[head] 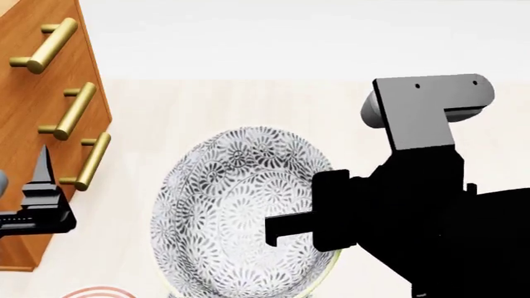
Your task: Stack the bowl at the front on the bowl in the middle.
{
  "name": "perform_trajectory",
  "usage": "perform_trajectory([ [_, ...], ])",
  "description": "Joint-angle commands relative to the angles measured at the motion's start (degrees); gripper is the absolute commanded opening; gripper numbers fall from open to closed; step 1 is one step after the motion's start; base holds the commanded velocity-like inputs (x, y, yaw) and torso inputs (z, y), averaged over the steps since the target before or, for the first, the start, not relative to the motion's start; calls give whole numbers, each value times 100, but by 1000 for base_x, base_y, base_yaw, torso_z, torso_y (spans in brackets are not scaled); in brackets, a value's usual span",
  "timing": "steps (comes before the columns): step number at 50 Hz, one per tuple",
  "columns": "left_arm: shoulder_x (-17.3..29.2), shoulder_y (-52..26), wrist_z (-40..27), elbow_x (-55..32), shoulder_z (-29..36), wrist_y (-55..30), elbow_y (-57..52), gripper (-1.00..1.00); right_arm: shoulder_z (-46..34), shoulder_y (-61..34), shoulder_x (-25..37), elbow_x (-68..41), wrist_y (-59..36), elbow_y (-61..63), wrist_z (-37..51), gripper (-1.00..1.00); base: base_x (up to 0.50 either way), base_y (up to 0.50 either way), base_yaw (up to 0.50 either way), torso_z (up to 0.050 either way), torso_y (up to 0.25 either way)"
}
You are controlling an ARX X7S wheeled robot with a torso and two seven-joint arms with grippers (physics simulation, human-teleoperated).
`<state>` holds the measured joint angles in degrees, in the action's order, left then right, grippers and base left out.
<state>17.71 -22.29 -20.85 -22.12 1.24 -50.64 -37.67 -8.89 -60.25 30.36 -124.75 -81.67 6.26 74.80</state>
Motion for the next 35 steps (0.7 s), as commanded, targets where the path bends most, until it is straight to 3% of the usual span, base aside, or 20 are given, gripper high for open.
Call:
perform_trajectory([
  [1,12,-39,-14,-35,-4,3,21,100,-110,229,-142,4,-28,314,-129,-100,0,0,0,0,0],
  [35,62,102,-54,-50,5,174,148,100,-68,877,-551,2063,-444,149,-2024,-100,0,0,0,0,0],
])
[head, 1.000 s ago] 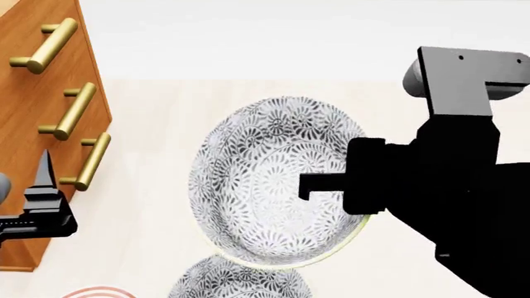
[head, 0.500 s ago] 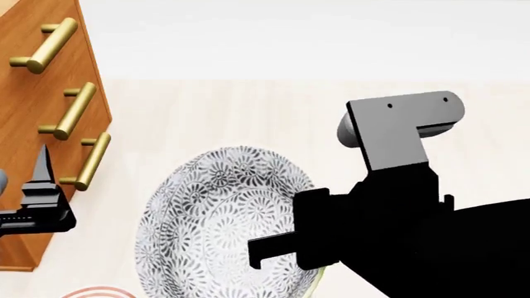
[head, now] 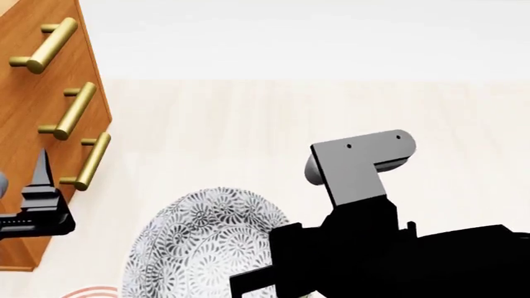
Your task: Stack the bowl at the front on the bowl in the middle.
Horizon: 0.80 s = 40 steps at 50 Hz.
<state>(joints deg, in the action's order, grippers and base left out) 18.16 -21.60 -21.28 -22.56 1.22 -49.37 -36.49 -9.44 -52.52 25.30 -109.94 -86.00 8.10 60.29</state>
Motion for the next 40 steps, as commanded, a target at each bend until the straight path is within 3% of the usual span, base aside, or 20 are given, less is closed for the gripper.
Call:
perform_trajectory([
  [1,19,35,-13,-7,7,50,30,100,-26,105,-34,575,5,-43,-586,-100,0,0,0,0,0],
  [40,90,121,-54,-37,82,152,64,100,-484,153,129,1705,487,-146,-1630,-100,0,0,0,0,0],
])
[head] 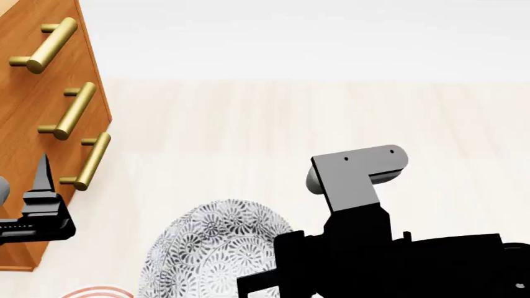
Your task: Stack the bowl at the front on the bowl in the middle.
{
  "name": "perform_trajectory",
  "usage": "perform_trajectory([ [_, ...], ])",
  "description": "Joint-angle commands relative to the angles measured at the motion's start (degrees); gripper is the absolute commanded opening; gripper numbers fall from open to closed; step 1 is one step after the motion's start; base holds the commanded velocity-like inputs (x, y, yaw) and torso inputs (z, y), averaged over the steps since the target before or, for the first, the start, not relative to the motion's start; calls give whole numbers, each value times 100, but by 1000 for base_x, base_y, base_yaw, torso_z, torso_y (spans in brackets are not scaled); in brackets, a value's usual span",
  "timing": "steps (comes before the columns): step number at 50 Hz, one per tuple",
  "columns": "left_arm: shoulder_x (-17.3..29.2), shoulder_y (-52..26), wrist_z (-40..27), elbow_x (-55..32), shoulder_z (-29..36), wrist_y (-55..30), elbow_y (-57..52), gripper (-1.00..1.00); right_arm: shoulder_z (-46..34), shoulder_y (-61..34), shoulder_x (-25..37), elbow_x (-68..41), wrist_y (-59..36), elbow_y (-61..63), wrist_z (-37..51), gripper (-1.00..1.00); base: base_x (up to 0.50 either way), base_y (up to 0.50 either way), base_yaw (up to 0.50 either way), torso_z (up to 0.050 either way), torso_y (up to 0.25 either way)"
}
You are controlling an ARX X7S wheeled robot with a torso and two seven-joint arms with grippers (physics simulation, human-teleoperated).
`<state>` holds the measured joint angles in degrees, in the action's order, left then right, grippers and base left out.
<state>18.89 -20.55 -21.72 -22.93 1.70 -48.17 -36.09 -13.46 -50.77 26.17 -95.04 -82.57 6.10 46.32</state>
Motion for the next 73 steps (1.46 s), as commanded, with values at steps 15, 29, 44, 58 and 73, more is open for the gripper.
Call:
perform_trajectory([
  [15,33,21,-26,-22,40,65,68,100,-285,-49,104,271,197,39,-366,100,0,0,0,0,0],
  [29,39,2,-50,-92,10,47,-9,100,-173,377,307,2241,1843,1650,-1252,100,0,0,0,0,0],
  [44,77,187,29,-68,-46,618,-543,100,-502,1780,503,6408,4847,3736,-1124,100,0,0,0,0,0],
  [58,175,618,-157,425,39,1445,-1678,100,-1091,2362,773,8078,5775,4482,-783,100,0,0,0,0,0],
  [73,212,698,-221,533,133,1701,-1742,100,-1117,2472,807,8164,6039,4428,-785,100,0,0,0,0,0],
])
